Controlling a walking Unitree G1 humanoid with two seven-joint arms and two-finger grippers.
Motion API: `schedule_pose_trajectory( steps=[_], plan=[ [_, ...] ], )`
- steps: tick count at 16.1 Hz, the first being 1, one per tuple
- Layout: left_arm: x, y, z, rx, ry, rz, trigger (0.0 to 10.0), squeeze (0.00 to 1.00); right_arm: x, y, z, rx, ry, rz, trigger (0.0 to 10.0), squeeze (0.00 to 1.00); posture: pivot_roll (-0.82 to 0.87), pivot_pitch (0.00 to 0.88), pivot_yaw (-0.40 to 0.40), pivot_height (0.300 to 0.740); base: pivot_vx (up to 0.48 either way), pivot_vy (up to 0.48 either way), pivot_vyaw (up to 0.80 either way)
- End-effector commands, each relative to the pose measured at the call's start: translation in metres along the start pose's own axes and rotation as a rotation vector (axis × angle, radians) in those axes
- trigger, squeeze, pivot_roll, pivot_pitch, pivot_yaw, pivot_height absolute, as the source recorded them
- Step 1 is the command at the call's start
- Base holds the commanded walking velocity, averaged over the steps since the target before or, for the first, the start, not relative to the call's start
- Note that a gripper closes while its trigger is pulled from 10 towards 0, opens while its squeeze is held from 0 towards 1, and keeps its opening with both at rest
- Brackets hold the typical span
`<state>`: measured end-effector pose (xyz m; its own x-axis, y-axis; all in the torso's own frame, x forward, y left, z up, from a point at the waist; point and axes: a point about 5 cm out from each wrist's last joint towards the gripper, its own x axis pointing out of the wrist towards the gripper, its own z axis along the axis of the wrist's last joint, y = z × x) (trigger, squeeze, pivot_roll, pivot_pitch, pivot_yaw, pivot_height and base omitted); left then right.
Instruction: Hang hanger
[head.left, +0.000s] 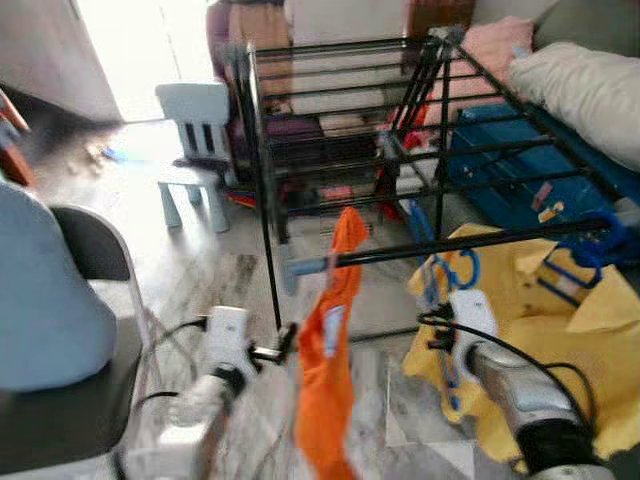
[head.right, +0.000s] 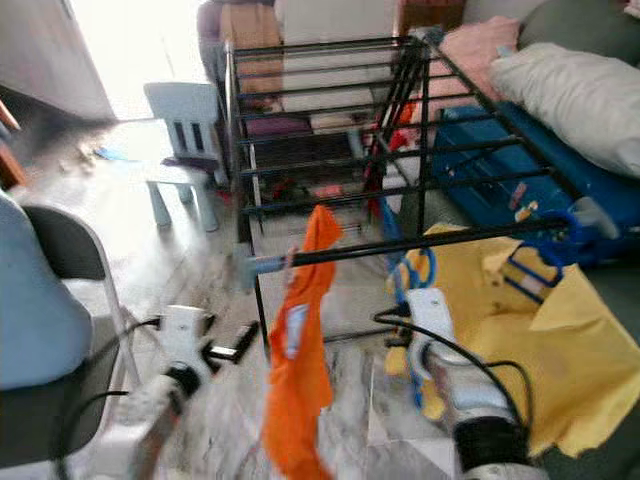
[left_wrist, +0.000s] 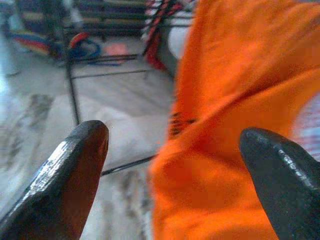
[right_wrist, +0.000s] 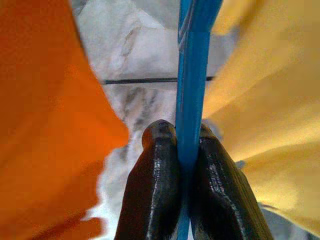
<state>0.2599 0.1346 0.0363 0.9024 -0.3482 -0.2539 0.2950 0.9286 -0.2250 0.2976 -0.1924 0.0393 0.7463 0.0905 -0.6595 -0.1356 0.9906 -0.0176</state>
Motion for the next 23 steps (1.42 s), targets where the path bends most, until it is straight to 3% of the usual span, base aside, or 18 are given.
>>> schedule_pose_trajectory(
  steps=[1, 8, 14, 15, 20, 23],
  plan=[
    [0.0, -0.001, -0.001, 0.004, 0.009, -0.001, 10.0, 0.0, -0.003, -0.002, 0.03, -0.017, -0.101, -0.011, 10.0, 0.0, -0.18, 0.0, 0.013, 0.74, 0.0, 0.0, 0.0],
    [0.0, -0.002, -0.001, 0.011, 0.013, -0.009, 10.0, 0.0, -0.01, -0.004, 0.014, -0.012, -0.123, -0.057, 10.0, 0.0, -0.18, 0.0, 0.015, 0.74, 0.0, 0.0, 0.0],
    [0.002, -0.003, 0.0, 0.018, 0.019, -0.023, 10.0, 0.0, -0.014, -0.012, 0.032, 0.019, -0.182, -0.079, 10.0, 0.0, -0.18, 0.0, 0.022, 0.74, 0.0, 0.0, 0.0],
    [0.003, -0.003, 0.0, 0.019, 0.019, -0.023, 10.0, 0.0, -0.011, -0.016, 0.038, -0.005, -0.128, -0.108, 10.0, 0.0, -0.18, 0.0, 0.022, 0.74, 0.0, 0.0, 0.0],
    [0.003, -0.005, -0.001, 0.018, 0.032, -0.02, 10.0, 0.0, -0.008, -0.011, 0.061, 0.079, -0.069, -0.013, 10.0, 0.0, -0.17, 0.0, 0.015, 0.74, 0.0, 0.0, 0.0],
    [0.003, -0.005, -0.003, 0.02, 0.043, -0.02, 10.0, 0.0, -0.006, -0.009, 0.053, 0.138, -0.007, 0.005, 10.0, 0.0, -0.18, 0.0, 0.011, 0.74, 0.0, 0.0, 0.0]
  ],
)
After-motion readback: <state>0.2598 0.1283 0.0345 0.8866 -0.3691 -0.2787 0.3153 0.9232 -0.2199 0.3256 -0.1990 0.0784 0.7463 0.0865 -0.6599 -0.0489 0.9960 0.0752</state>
